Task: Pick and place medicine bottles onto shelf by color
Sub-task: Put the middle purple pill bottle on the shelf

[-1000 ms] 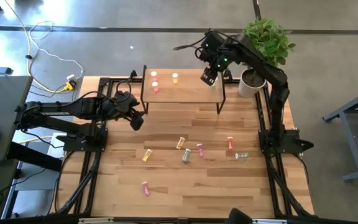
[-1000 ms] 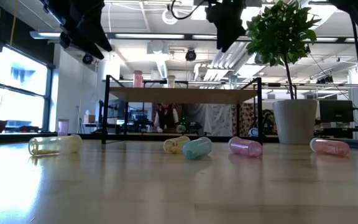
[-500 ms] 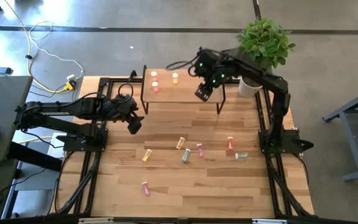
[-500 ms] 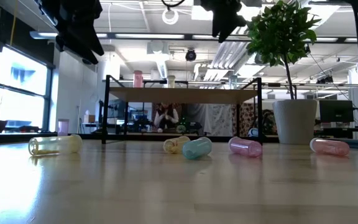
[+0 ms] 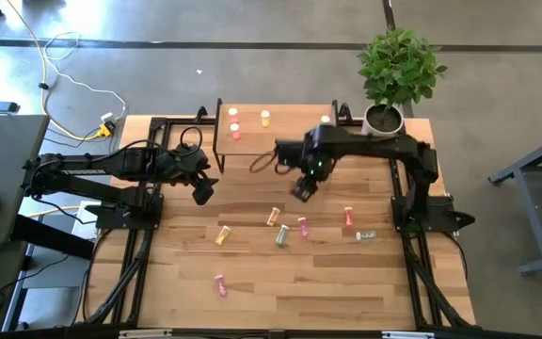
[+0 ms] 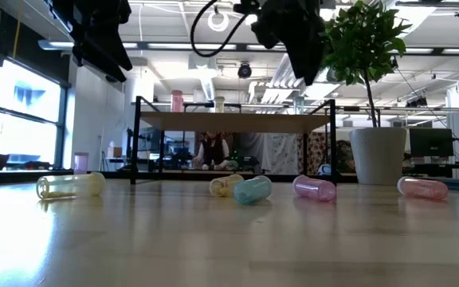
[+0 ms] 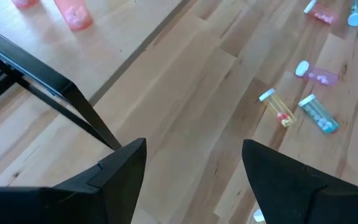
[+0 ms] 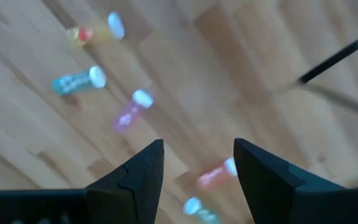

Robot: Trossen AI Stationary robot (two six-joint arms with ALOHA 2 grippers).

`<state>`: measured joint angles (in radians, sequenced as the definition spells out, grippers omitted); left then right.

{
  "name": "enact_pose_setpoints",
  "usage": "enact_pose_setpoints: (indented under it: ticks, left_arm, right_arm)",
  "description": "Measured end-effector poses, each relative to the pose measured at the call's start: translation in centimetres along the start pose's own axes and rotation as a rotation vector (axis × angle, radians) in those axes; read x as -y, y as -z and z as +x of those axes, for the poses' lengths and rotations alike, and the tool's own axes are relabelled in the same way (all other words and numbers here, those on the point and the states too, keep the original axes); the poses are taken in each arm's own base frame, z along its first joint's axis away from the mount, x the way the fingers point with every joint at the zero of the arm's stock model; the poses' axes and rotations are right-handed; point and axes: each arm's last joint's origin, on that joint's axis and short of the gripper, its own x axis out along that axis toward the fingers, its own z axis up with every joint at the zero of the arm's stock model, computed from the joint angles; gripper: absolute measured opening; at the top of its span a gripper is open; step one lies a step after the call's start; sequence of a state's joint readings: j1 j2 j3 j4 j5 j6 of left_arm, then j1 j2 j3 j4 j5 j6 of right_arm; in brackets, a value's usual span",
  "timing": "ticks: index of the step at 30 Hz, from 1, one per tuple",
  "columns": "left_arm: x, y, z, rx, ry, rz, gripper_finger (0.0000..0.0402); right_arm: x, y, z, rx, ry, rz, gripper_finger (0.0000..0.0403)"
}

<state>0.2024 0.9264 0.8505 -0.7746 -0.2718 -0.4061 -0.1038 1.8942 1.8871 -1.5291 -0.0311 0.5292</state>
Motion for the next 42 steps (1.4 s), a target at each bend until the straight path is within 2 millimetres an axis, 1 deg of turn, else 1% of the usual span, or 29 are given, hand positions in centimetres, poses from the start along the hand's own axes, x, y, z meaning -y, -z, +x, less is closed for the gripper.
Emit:
enact_pose_setpoints:
  ticks: [6,12,17,21,27,30,33,37,42]
  left_arm:
    - [0.0,0.0,0.0,-0.001,0.0,0.002,0.0257]
    - [0.0,0.0,0.0,0.0,0.0,0.0,0.0257]
    - [0.0,0.0,0.0,-0.005,0.012,-0.001,0.0257]
    - [0.1,0.0,0.0,-0.015,0.034,-0.001,0.0257]
    - [0.1,0.0,0.0,-0.013,0.04,-0.002,0.0257]
    - [0.1,0.0,0.0,-0.011,0.04,-0.003,0.0257]
    - [0.2,-0.1,0.0,-0.006,0.042,-0.004,0.0257]
    - [0.2,-0.1,0.0,0.0,0.042,-0.006,0.0257]
    - [0.2,-0.1,0.0,0.003,0.037,-0.006,0.0257]
  right_arm:
    - [-3.0,1.5,3.1,-0.026,-0.029,0.06,0.0186]
    - [-5.4,3.2,6.1,-0.049,-0.06,0.12,0.0186]
    - [-6.9,4.5,8.5,-0.056,-0.097,0.16,0.0186]
    - [-7.4,5.4,10.0,-0.056,-0.102,0.202,0.0186]
    - [-7.1,6.8,10.5,-0.004,-0.133,0.272,0.0186]
    - [-6.3,7.6,10.4,0.066,-0.169,0.34,0.0185]
    - [-5.2,8.2,10.4,0.135,-0.207,0.415,0.0182]
    - [-3.7,7.9,10.2,0.21,-0.293,0.479,0.0181]
    - [-2.6,6.6,10.2,0.271,-0.316,0.496,0.0181]
